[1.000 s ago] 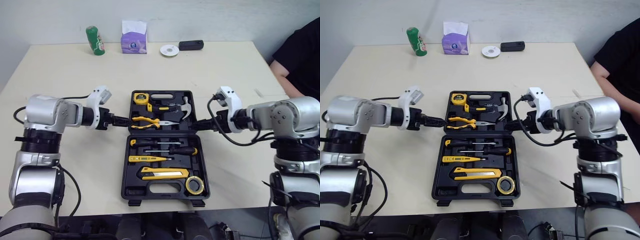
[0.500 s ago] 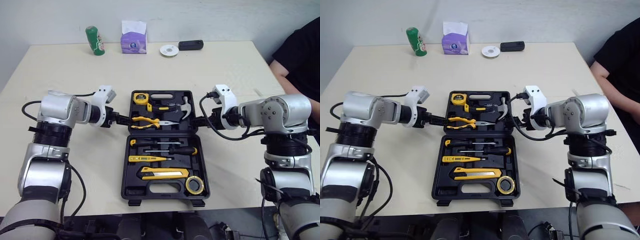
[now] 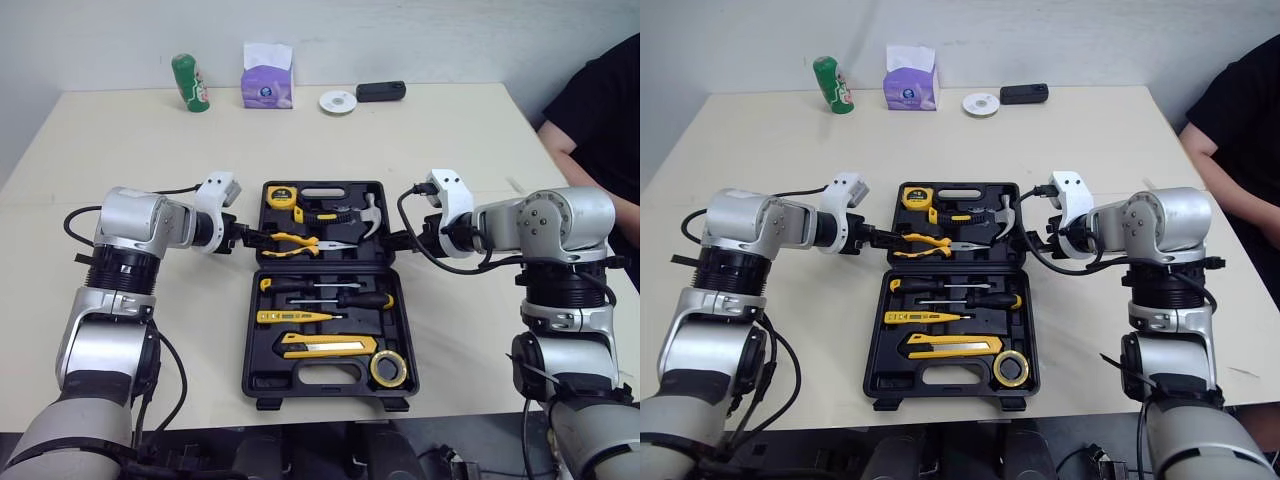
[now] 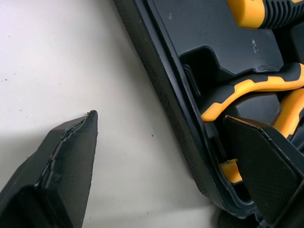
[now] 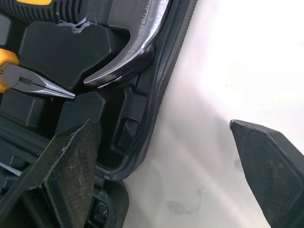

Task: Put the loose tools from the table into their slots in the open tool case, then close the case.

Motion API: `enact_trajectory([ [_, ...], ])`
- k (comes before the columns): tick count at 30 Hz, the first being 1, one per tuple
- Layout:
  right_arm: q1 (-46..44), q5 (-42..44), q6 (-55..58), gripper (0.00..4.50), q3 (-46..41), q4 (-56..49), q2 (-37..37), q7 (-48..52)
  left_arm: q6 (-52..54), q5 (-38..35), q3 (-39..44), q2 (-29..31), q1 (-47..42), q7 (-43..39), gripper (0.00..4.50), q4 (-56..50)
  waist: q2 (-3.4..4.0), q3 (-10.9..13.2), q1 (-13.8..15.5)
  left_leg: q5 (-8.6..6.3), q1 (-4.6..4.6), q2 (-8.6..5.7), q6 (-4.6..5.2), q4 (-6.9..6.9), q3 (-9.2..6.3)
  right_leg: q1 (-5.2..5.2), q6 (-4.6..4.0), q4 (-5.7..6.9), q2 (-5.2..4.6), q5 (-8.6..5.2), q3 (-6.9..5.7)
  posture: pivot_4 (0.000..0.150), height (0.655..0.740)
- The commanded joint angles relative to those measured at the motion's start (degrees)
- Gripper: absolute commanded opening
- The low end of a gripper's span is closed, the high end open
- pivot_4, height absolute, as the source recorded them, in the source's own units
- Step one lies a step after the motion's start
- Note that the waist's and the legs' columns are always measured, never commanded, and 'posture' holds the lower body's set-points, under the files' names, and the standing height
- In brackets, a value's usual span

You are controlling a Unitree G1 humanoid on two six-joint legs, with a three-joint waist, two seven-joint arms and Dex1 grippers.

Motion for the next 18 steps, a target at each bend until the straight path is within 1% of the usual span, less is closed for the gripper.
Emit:
enact_trajectory([
  [1, -0.8, -0.98, 0.29, 4.47, -1.01, -0.72, 0.08, -0.93, -0.55, 1.34, -1.02, -0.39, 0.94, 0.51, 4.47, 0.51, 0.0, 0.0, 0.04, 0.0, 0.0, 0.0, 0.0, 0.01, 0.0, 0.0, 0.0, 0.01, 0.0, 0.0, 0.0, 0.15, 0.74],
  [8, -0.76, -3.52, -0.72, 4.47, 0.17, 0.92, 0.7, -1.51, -1.38, 1.85, -1.77, -0.74, 1.36, 0.35, 4.47, 0.59, 0.0, 0.0, 0.02, 0.0, 0.01, -0.01, 0.01, 0.09, -0.01, 0.01, 0.0, 0.11, -0.02, 0.0, 0.01, 0.15, 0.74],
  [9, -0.46, -3.76, -1.11, 4.23, 0.31, 1.12, 0.86, -1.52, -1.29, 1.82, -1.73, -0.93, 1.57, 0.41, 4.23, 0.35, 0.0, 0.0, 0.02, 0.0, 0.02, -0.01, 0.01, 0.1, 0.0, 0.01, 0.0, 0.12, -0.02, 0.0, 0.01, 0.15, 0.74],
  [11, -0.08, -4.12, -1.58, 3.68, 0.43, 1.29, 1.07, -1.37, -1.08, 1.75, -1.61, -1.24, 1.8, 0.43, 3.67, 0.04, 0.0, 0.0, 0.02, 0.0, 0.02, -0.01, 0.01, 0.11, 0.0, 0.01, 0.0, 0.14, -0.01, 0.0, 0.02, 0.15, 0.74],
  [13, -0.01, -4.39, -1.48, 2.72, -0.47, 2.08, 2.37, -1.65, -0.77, 1.69, -1.28, -1.96, 2.03, 0.55, 2.79, -0.2, -0.03, -0.02, 0.01, 0.0, 0.02, -0.02, 0.01, 0.12, 0.0, 0.01, 0.0, 0.14, -0.01, 0.0, 0.02, 0.15, 0.74],
  [14, -0.04, -4.58, -1.6, 2.13, -0.79, 2.53, 2.94, -1.83, -0.63, 1.67, -1.23, -2.28, 2.11, 0.52, 2.28, -0.3, -0.03, -0.02, 0.01, 0.0, 0.02, -0.01, 0.01, 0.13, 0.0, 0.02, 0.0, 0.13, -0.01, 0.0, 0.03, 0.15, 0.74],
  [15, -0.06, -4.93, -1.97, 1.68, -1.12, 3.05, 3.53, -2.16, -0.52, 1.66, -1.17, -2.61, 2.23, 0.53, 1.89, -0.46, -0.03, -0.02, 0.0, 0.0, 0.02, -0.01, 0.01, 0.13, 0.0, 0.02, 0.0, 0.14, 0.0, 0.0, 0.03, 0.15, 0.74],
  [16, -0.12, -5.21, -2.25, 1.34, -1.35, 3.48, 3.96, -2.38, -0.39, 1.6, -1.18, -2.87, 2.29, 0.39, 1.56, -0.61, -0.03, -0.06, -0.01, 0.0, 0.02, -0.01, 0.01, 0.13, 0.0, 0.02, 0.0, 0.14, 0.01, 0.0, 0.02, 0.15, 0.74],
  [17, -0.13, -5.39, -2.38, 0.83, -1.51, 3.66, 4.2, -2.5, -0.23, 1.56, -1.13, -3.03, 2.37, 0.34, 1.1, -0.81, 0.0, -0.1, -0.02, 0.0, 0.04, 0.0, 0.01, 0.12, 0.0, 0.02, 0.0, 0.14, 0.01, 0.0, 0.03, 0.15, 0.74],
  [18, -0.25, -5.54, -2.4, 0.32, -1.92, 4.04, 4.59, -2.72, -0.12, 1.55, -1.02, -3.2, 2.41, 0.39, 0.82, -0.93, 0.03, -0.13, -0.03, 0.0, 0.09, 0.0, 0.01, 0.13, 0.0, 0.06, 0.0, 0.15, 0.01, 0.0, 0.03, 0.15, 0.74],
])
